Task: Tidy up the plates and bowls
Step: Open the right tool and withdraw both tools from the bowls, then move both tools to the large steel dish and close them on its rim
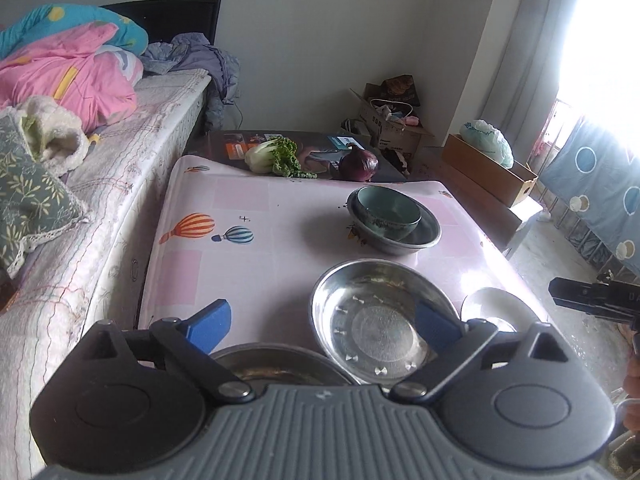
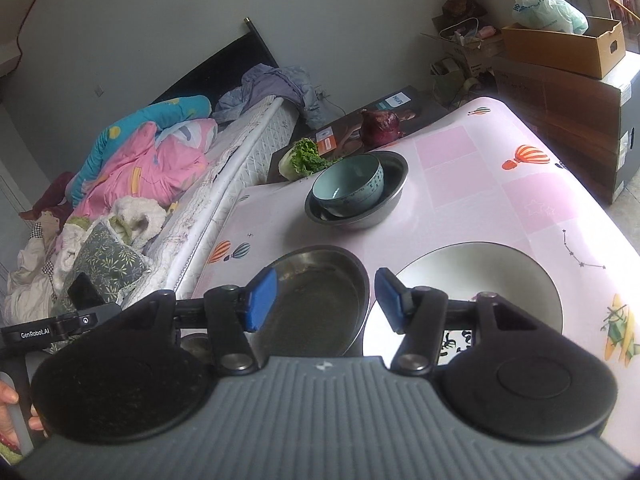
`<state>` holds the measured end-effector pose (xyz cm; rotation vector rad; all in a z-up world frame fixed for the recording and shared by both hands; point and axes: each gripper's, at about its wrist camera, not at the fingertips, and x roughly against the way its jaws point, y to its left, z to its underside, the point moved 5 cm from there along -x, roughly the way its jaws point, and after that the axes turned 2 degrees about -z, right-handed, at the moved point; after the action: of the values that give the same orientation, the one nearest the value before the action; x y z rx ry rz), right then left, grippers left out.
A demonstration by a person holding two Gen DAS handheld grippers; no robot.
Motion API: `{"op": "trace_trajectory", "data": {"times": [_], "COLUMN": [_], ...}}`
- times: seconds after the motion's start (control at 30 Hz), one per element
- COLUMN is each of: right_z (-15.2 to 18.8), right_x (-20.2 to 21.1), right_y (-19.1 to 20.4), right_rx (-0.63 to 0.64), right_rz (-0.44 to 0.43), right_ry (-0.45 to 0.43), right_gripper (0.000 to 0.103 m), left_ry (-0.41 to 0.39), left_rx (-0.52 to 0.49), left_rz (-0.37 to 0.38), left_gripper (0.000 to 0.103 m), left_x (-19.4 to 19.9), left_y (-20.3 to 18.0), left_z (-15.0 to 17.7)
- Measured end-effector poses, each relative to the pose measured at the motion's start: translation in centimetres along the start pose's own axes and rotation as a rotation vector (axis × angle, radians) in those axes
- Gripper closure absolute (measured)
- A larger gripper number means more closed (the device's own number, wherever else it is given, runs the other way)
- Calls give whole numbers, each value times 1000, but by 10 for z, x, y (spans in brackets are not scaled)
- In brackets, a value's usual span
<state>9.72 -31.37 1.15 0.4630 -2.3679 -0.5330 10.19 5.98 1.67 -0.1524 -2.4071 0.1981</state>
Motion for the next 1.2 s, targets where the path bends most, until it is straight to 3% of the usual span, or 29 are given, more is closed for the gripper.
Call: {"op": "trace_trajectory", "data": {"times": [0.27,0.4,0.53,0.83,1.0,1.2], "right_z": [62,89,106,129,135,136], "right_x": [-18,-37,-57,-107,-123,-138], "right_y": [50,69,88,115,112,111], "right_rx": [38,51,68,120,98,86], "right_rz": [-23,-28,-47,-45,-34,-41], "right_ry": [94,157,201,244,250,256], "right_gripper": [46,46,46,47,50,71], "left_ry": [52,81,102,137,145,179], "left_rx": [134,160,196,75,70,91], "left_rz": [-61,-90,-65,-224,-218,-177], "left_gripper": [0,0,0,1,11,34], "left_x": [24,28,23,-8,-18,-31], "left_y": [47,65,78,88,91,92], "left_z": [69,90,99,118,123,124]}}
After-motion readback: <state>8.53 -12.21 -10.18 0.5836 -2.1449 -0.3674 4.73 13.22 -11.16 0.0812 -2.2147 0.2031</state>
